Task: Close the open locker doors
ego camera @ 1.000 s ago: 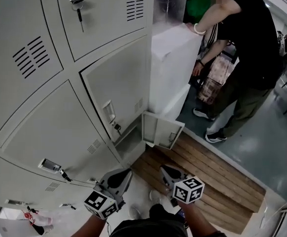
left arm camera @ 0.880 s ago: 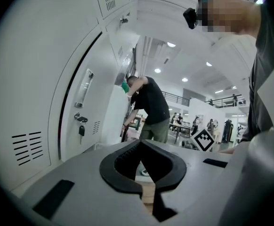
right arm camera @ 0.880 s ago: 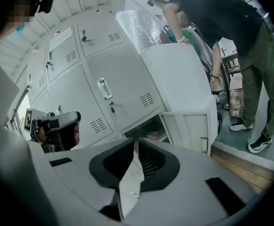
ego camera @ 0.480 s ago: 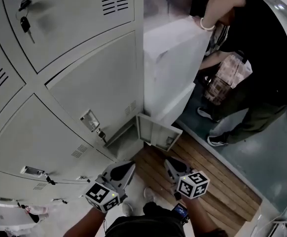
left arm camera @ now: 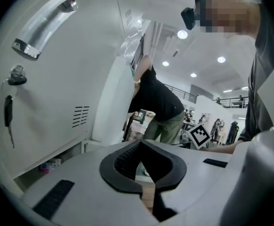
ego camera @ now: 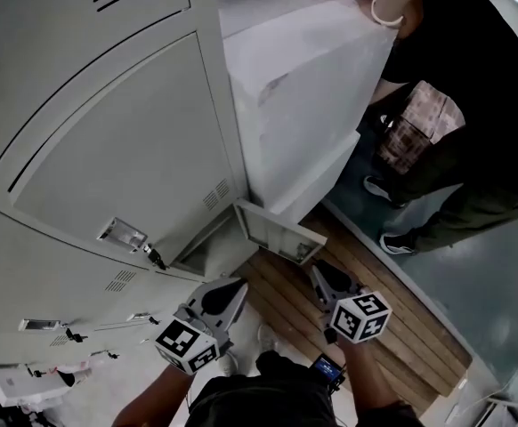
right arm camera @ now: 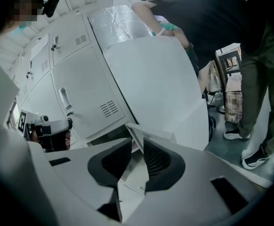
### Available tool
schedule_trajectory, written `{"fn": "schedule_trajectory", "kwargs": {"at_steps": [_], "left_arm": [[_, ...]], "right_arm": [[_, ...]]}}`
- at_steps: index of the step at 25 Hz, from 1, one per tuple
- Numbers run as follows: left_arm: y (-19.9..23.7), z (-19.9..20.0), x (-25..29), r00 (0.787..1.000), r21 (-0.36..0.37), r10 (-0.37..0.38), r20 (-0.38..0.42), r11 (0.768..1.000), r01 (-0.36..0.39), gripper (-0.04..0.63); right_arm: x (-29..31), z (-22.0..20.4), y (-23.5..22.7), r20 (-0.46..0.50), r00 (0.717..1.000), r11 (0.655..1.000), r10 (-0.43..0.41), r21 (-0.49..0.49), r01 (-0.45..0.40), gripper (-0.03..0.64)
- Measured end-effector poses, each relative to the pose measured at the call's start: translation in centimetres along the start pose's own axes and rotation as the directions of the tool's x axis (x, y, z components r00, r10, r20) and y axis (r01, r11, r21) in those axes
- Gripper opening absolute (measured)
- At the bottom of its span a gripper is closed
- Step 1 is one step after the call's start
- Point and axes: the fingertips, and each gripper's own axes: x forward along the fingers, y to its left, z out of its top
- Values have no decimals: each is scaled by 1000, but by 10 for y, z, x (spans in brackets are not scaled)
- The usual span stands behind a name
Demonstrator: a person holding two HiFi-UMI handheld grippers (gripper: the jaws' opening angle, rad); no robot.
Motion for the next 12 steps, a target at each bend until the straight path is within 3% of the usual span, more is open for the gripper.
{"fn": "schedule_trajectory", "kwargs": {"at_steps": [5,12], "left_arm": [[13,-3,29,1000,-17,-1,-29,1000,1,3],[26,-5,55,998,-33,-17,-55,999,15,3]], "right_arm": [[16,5,-31,-12,999,999,-32,16,32,41],[30,7,-64,-40,996,997,-74,31,75,100]]}}
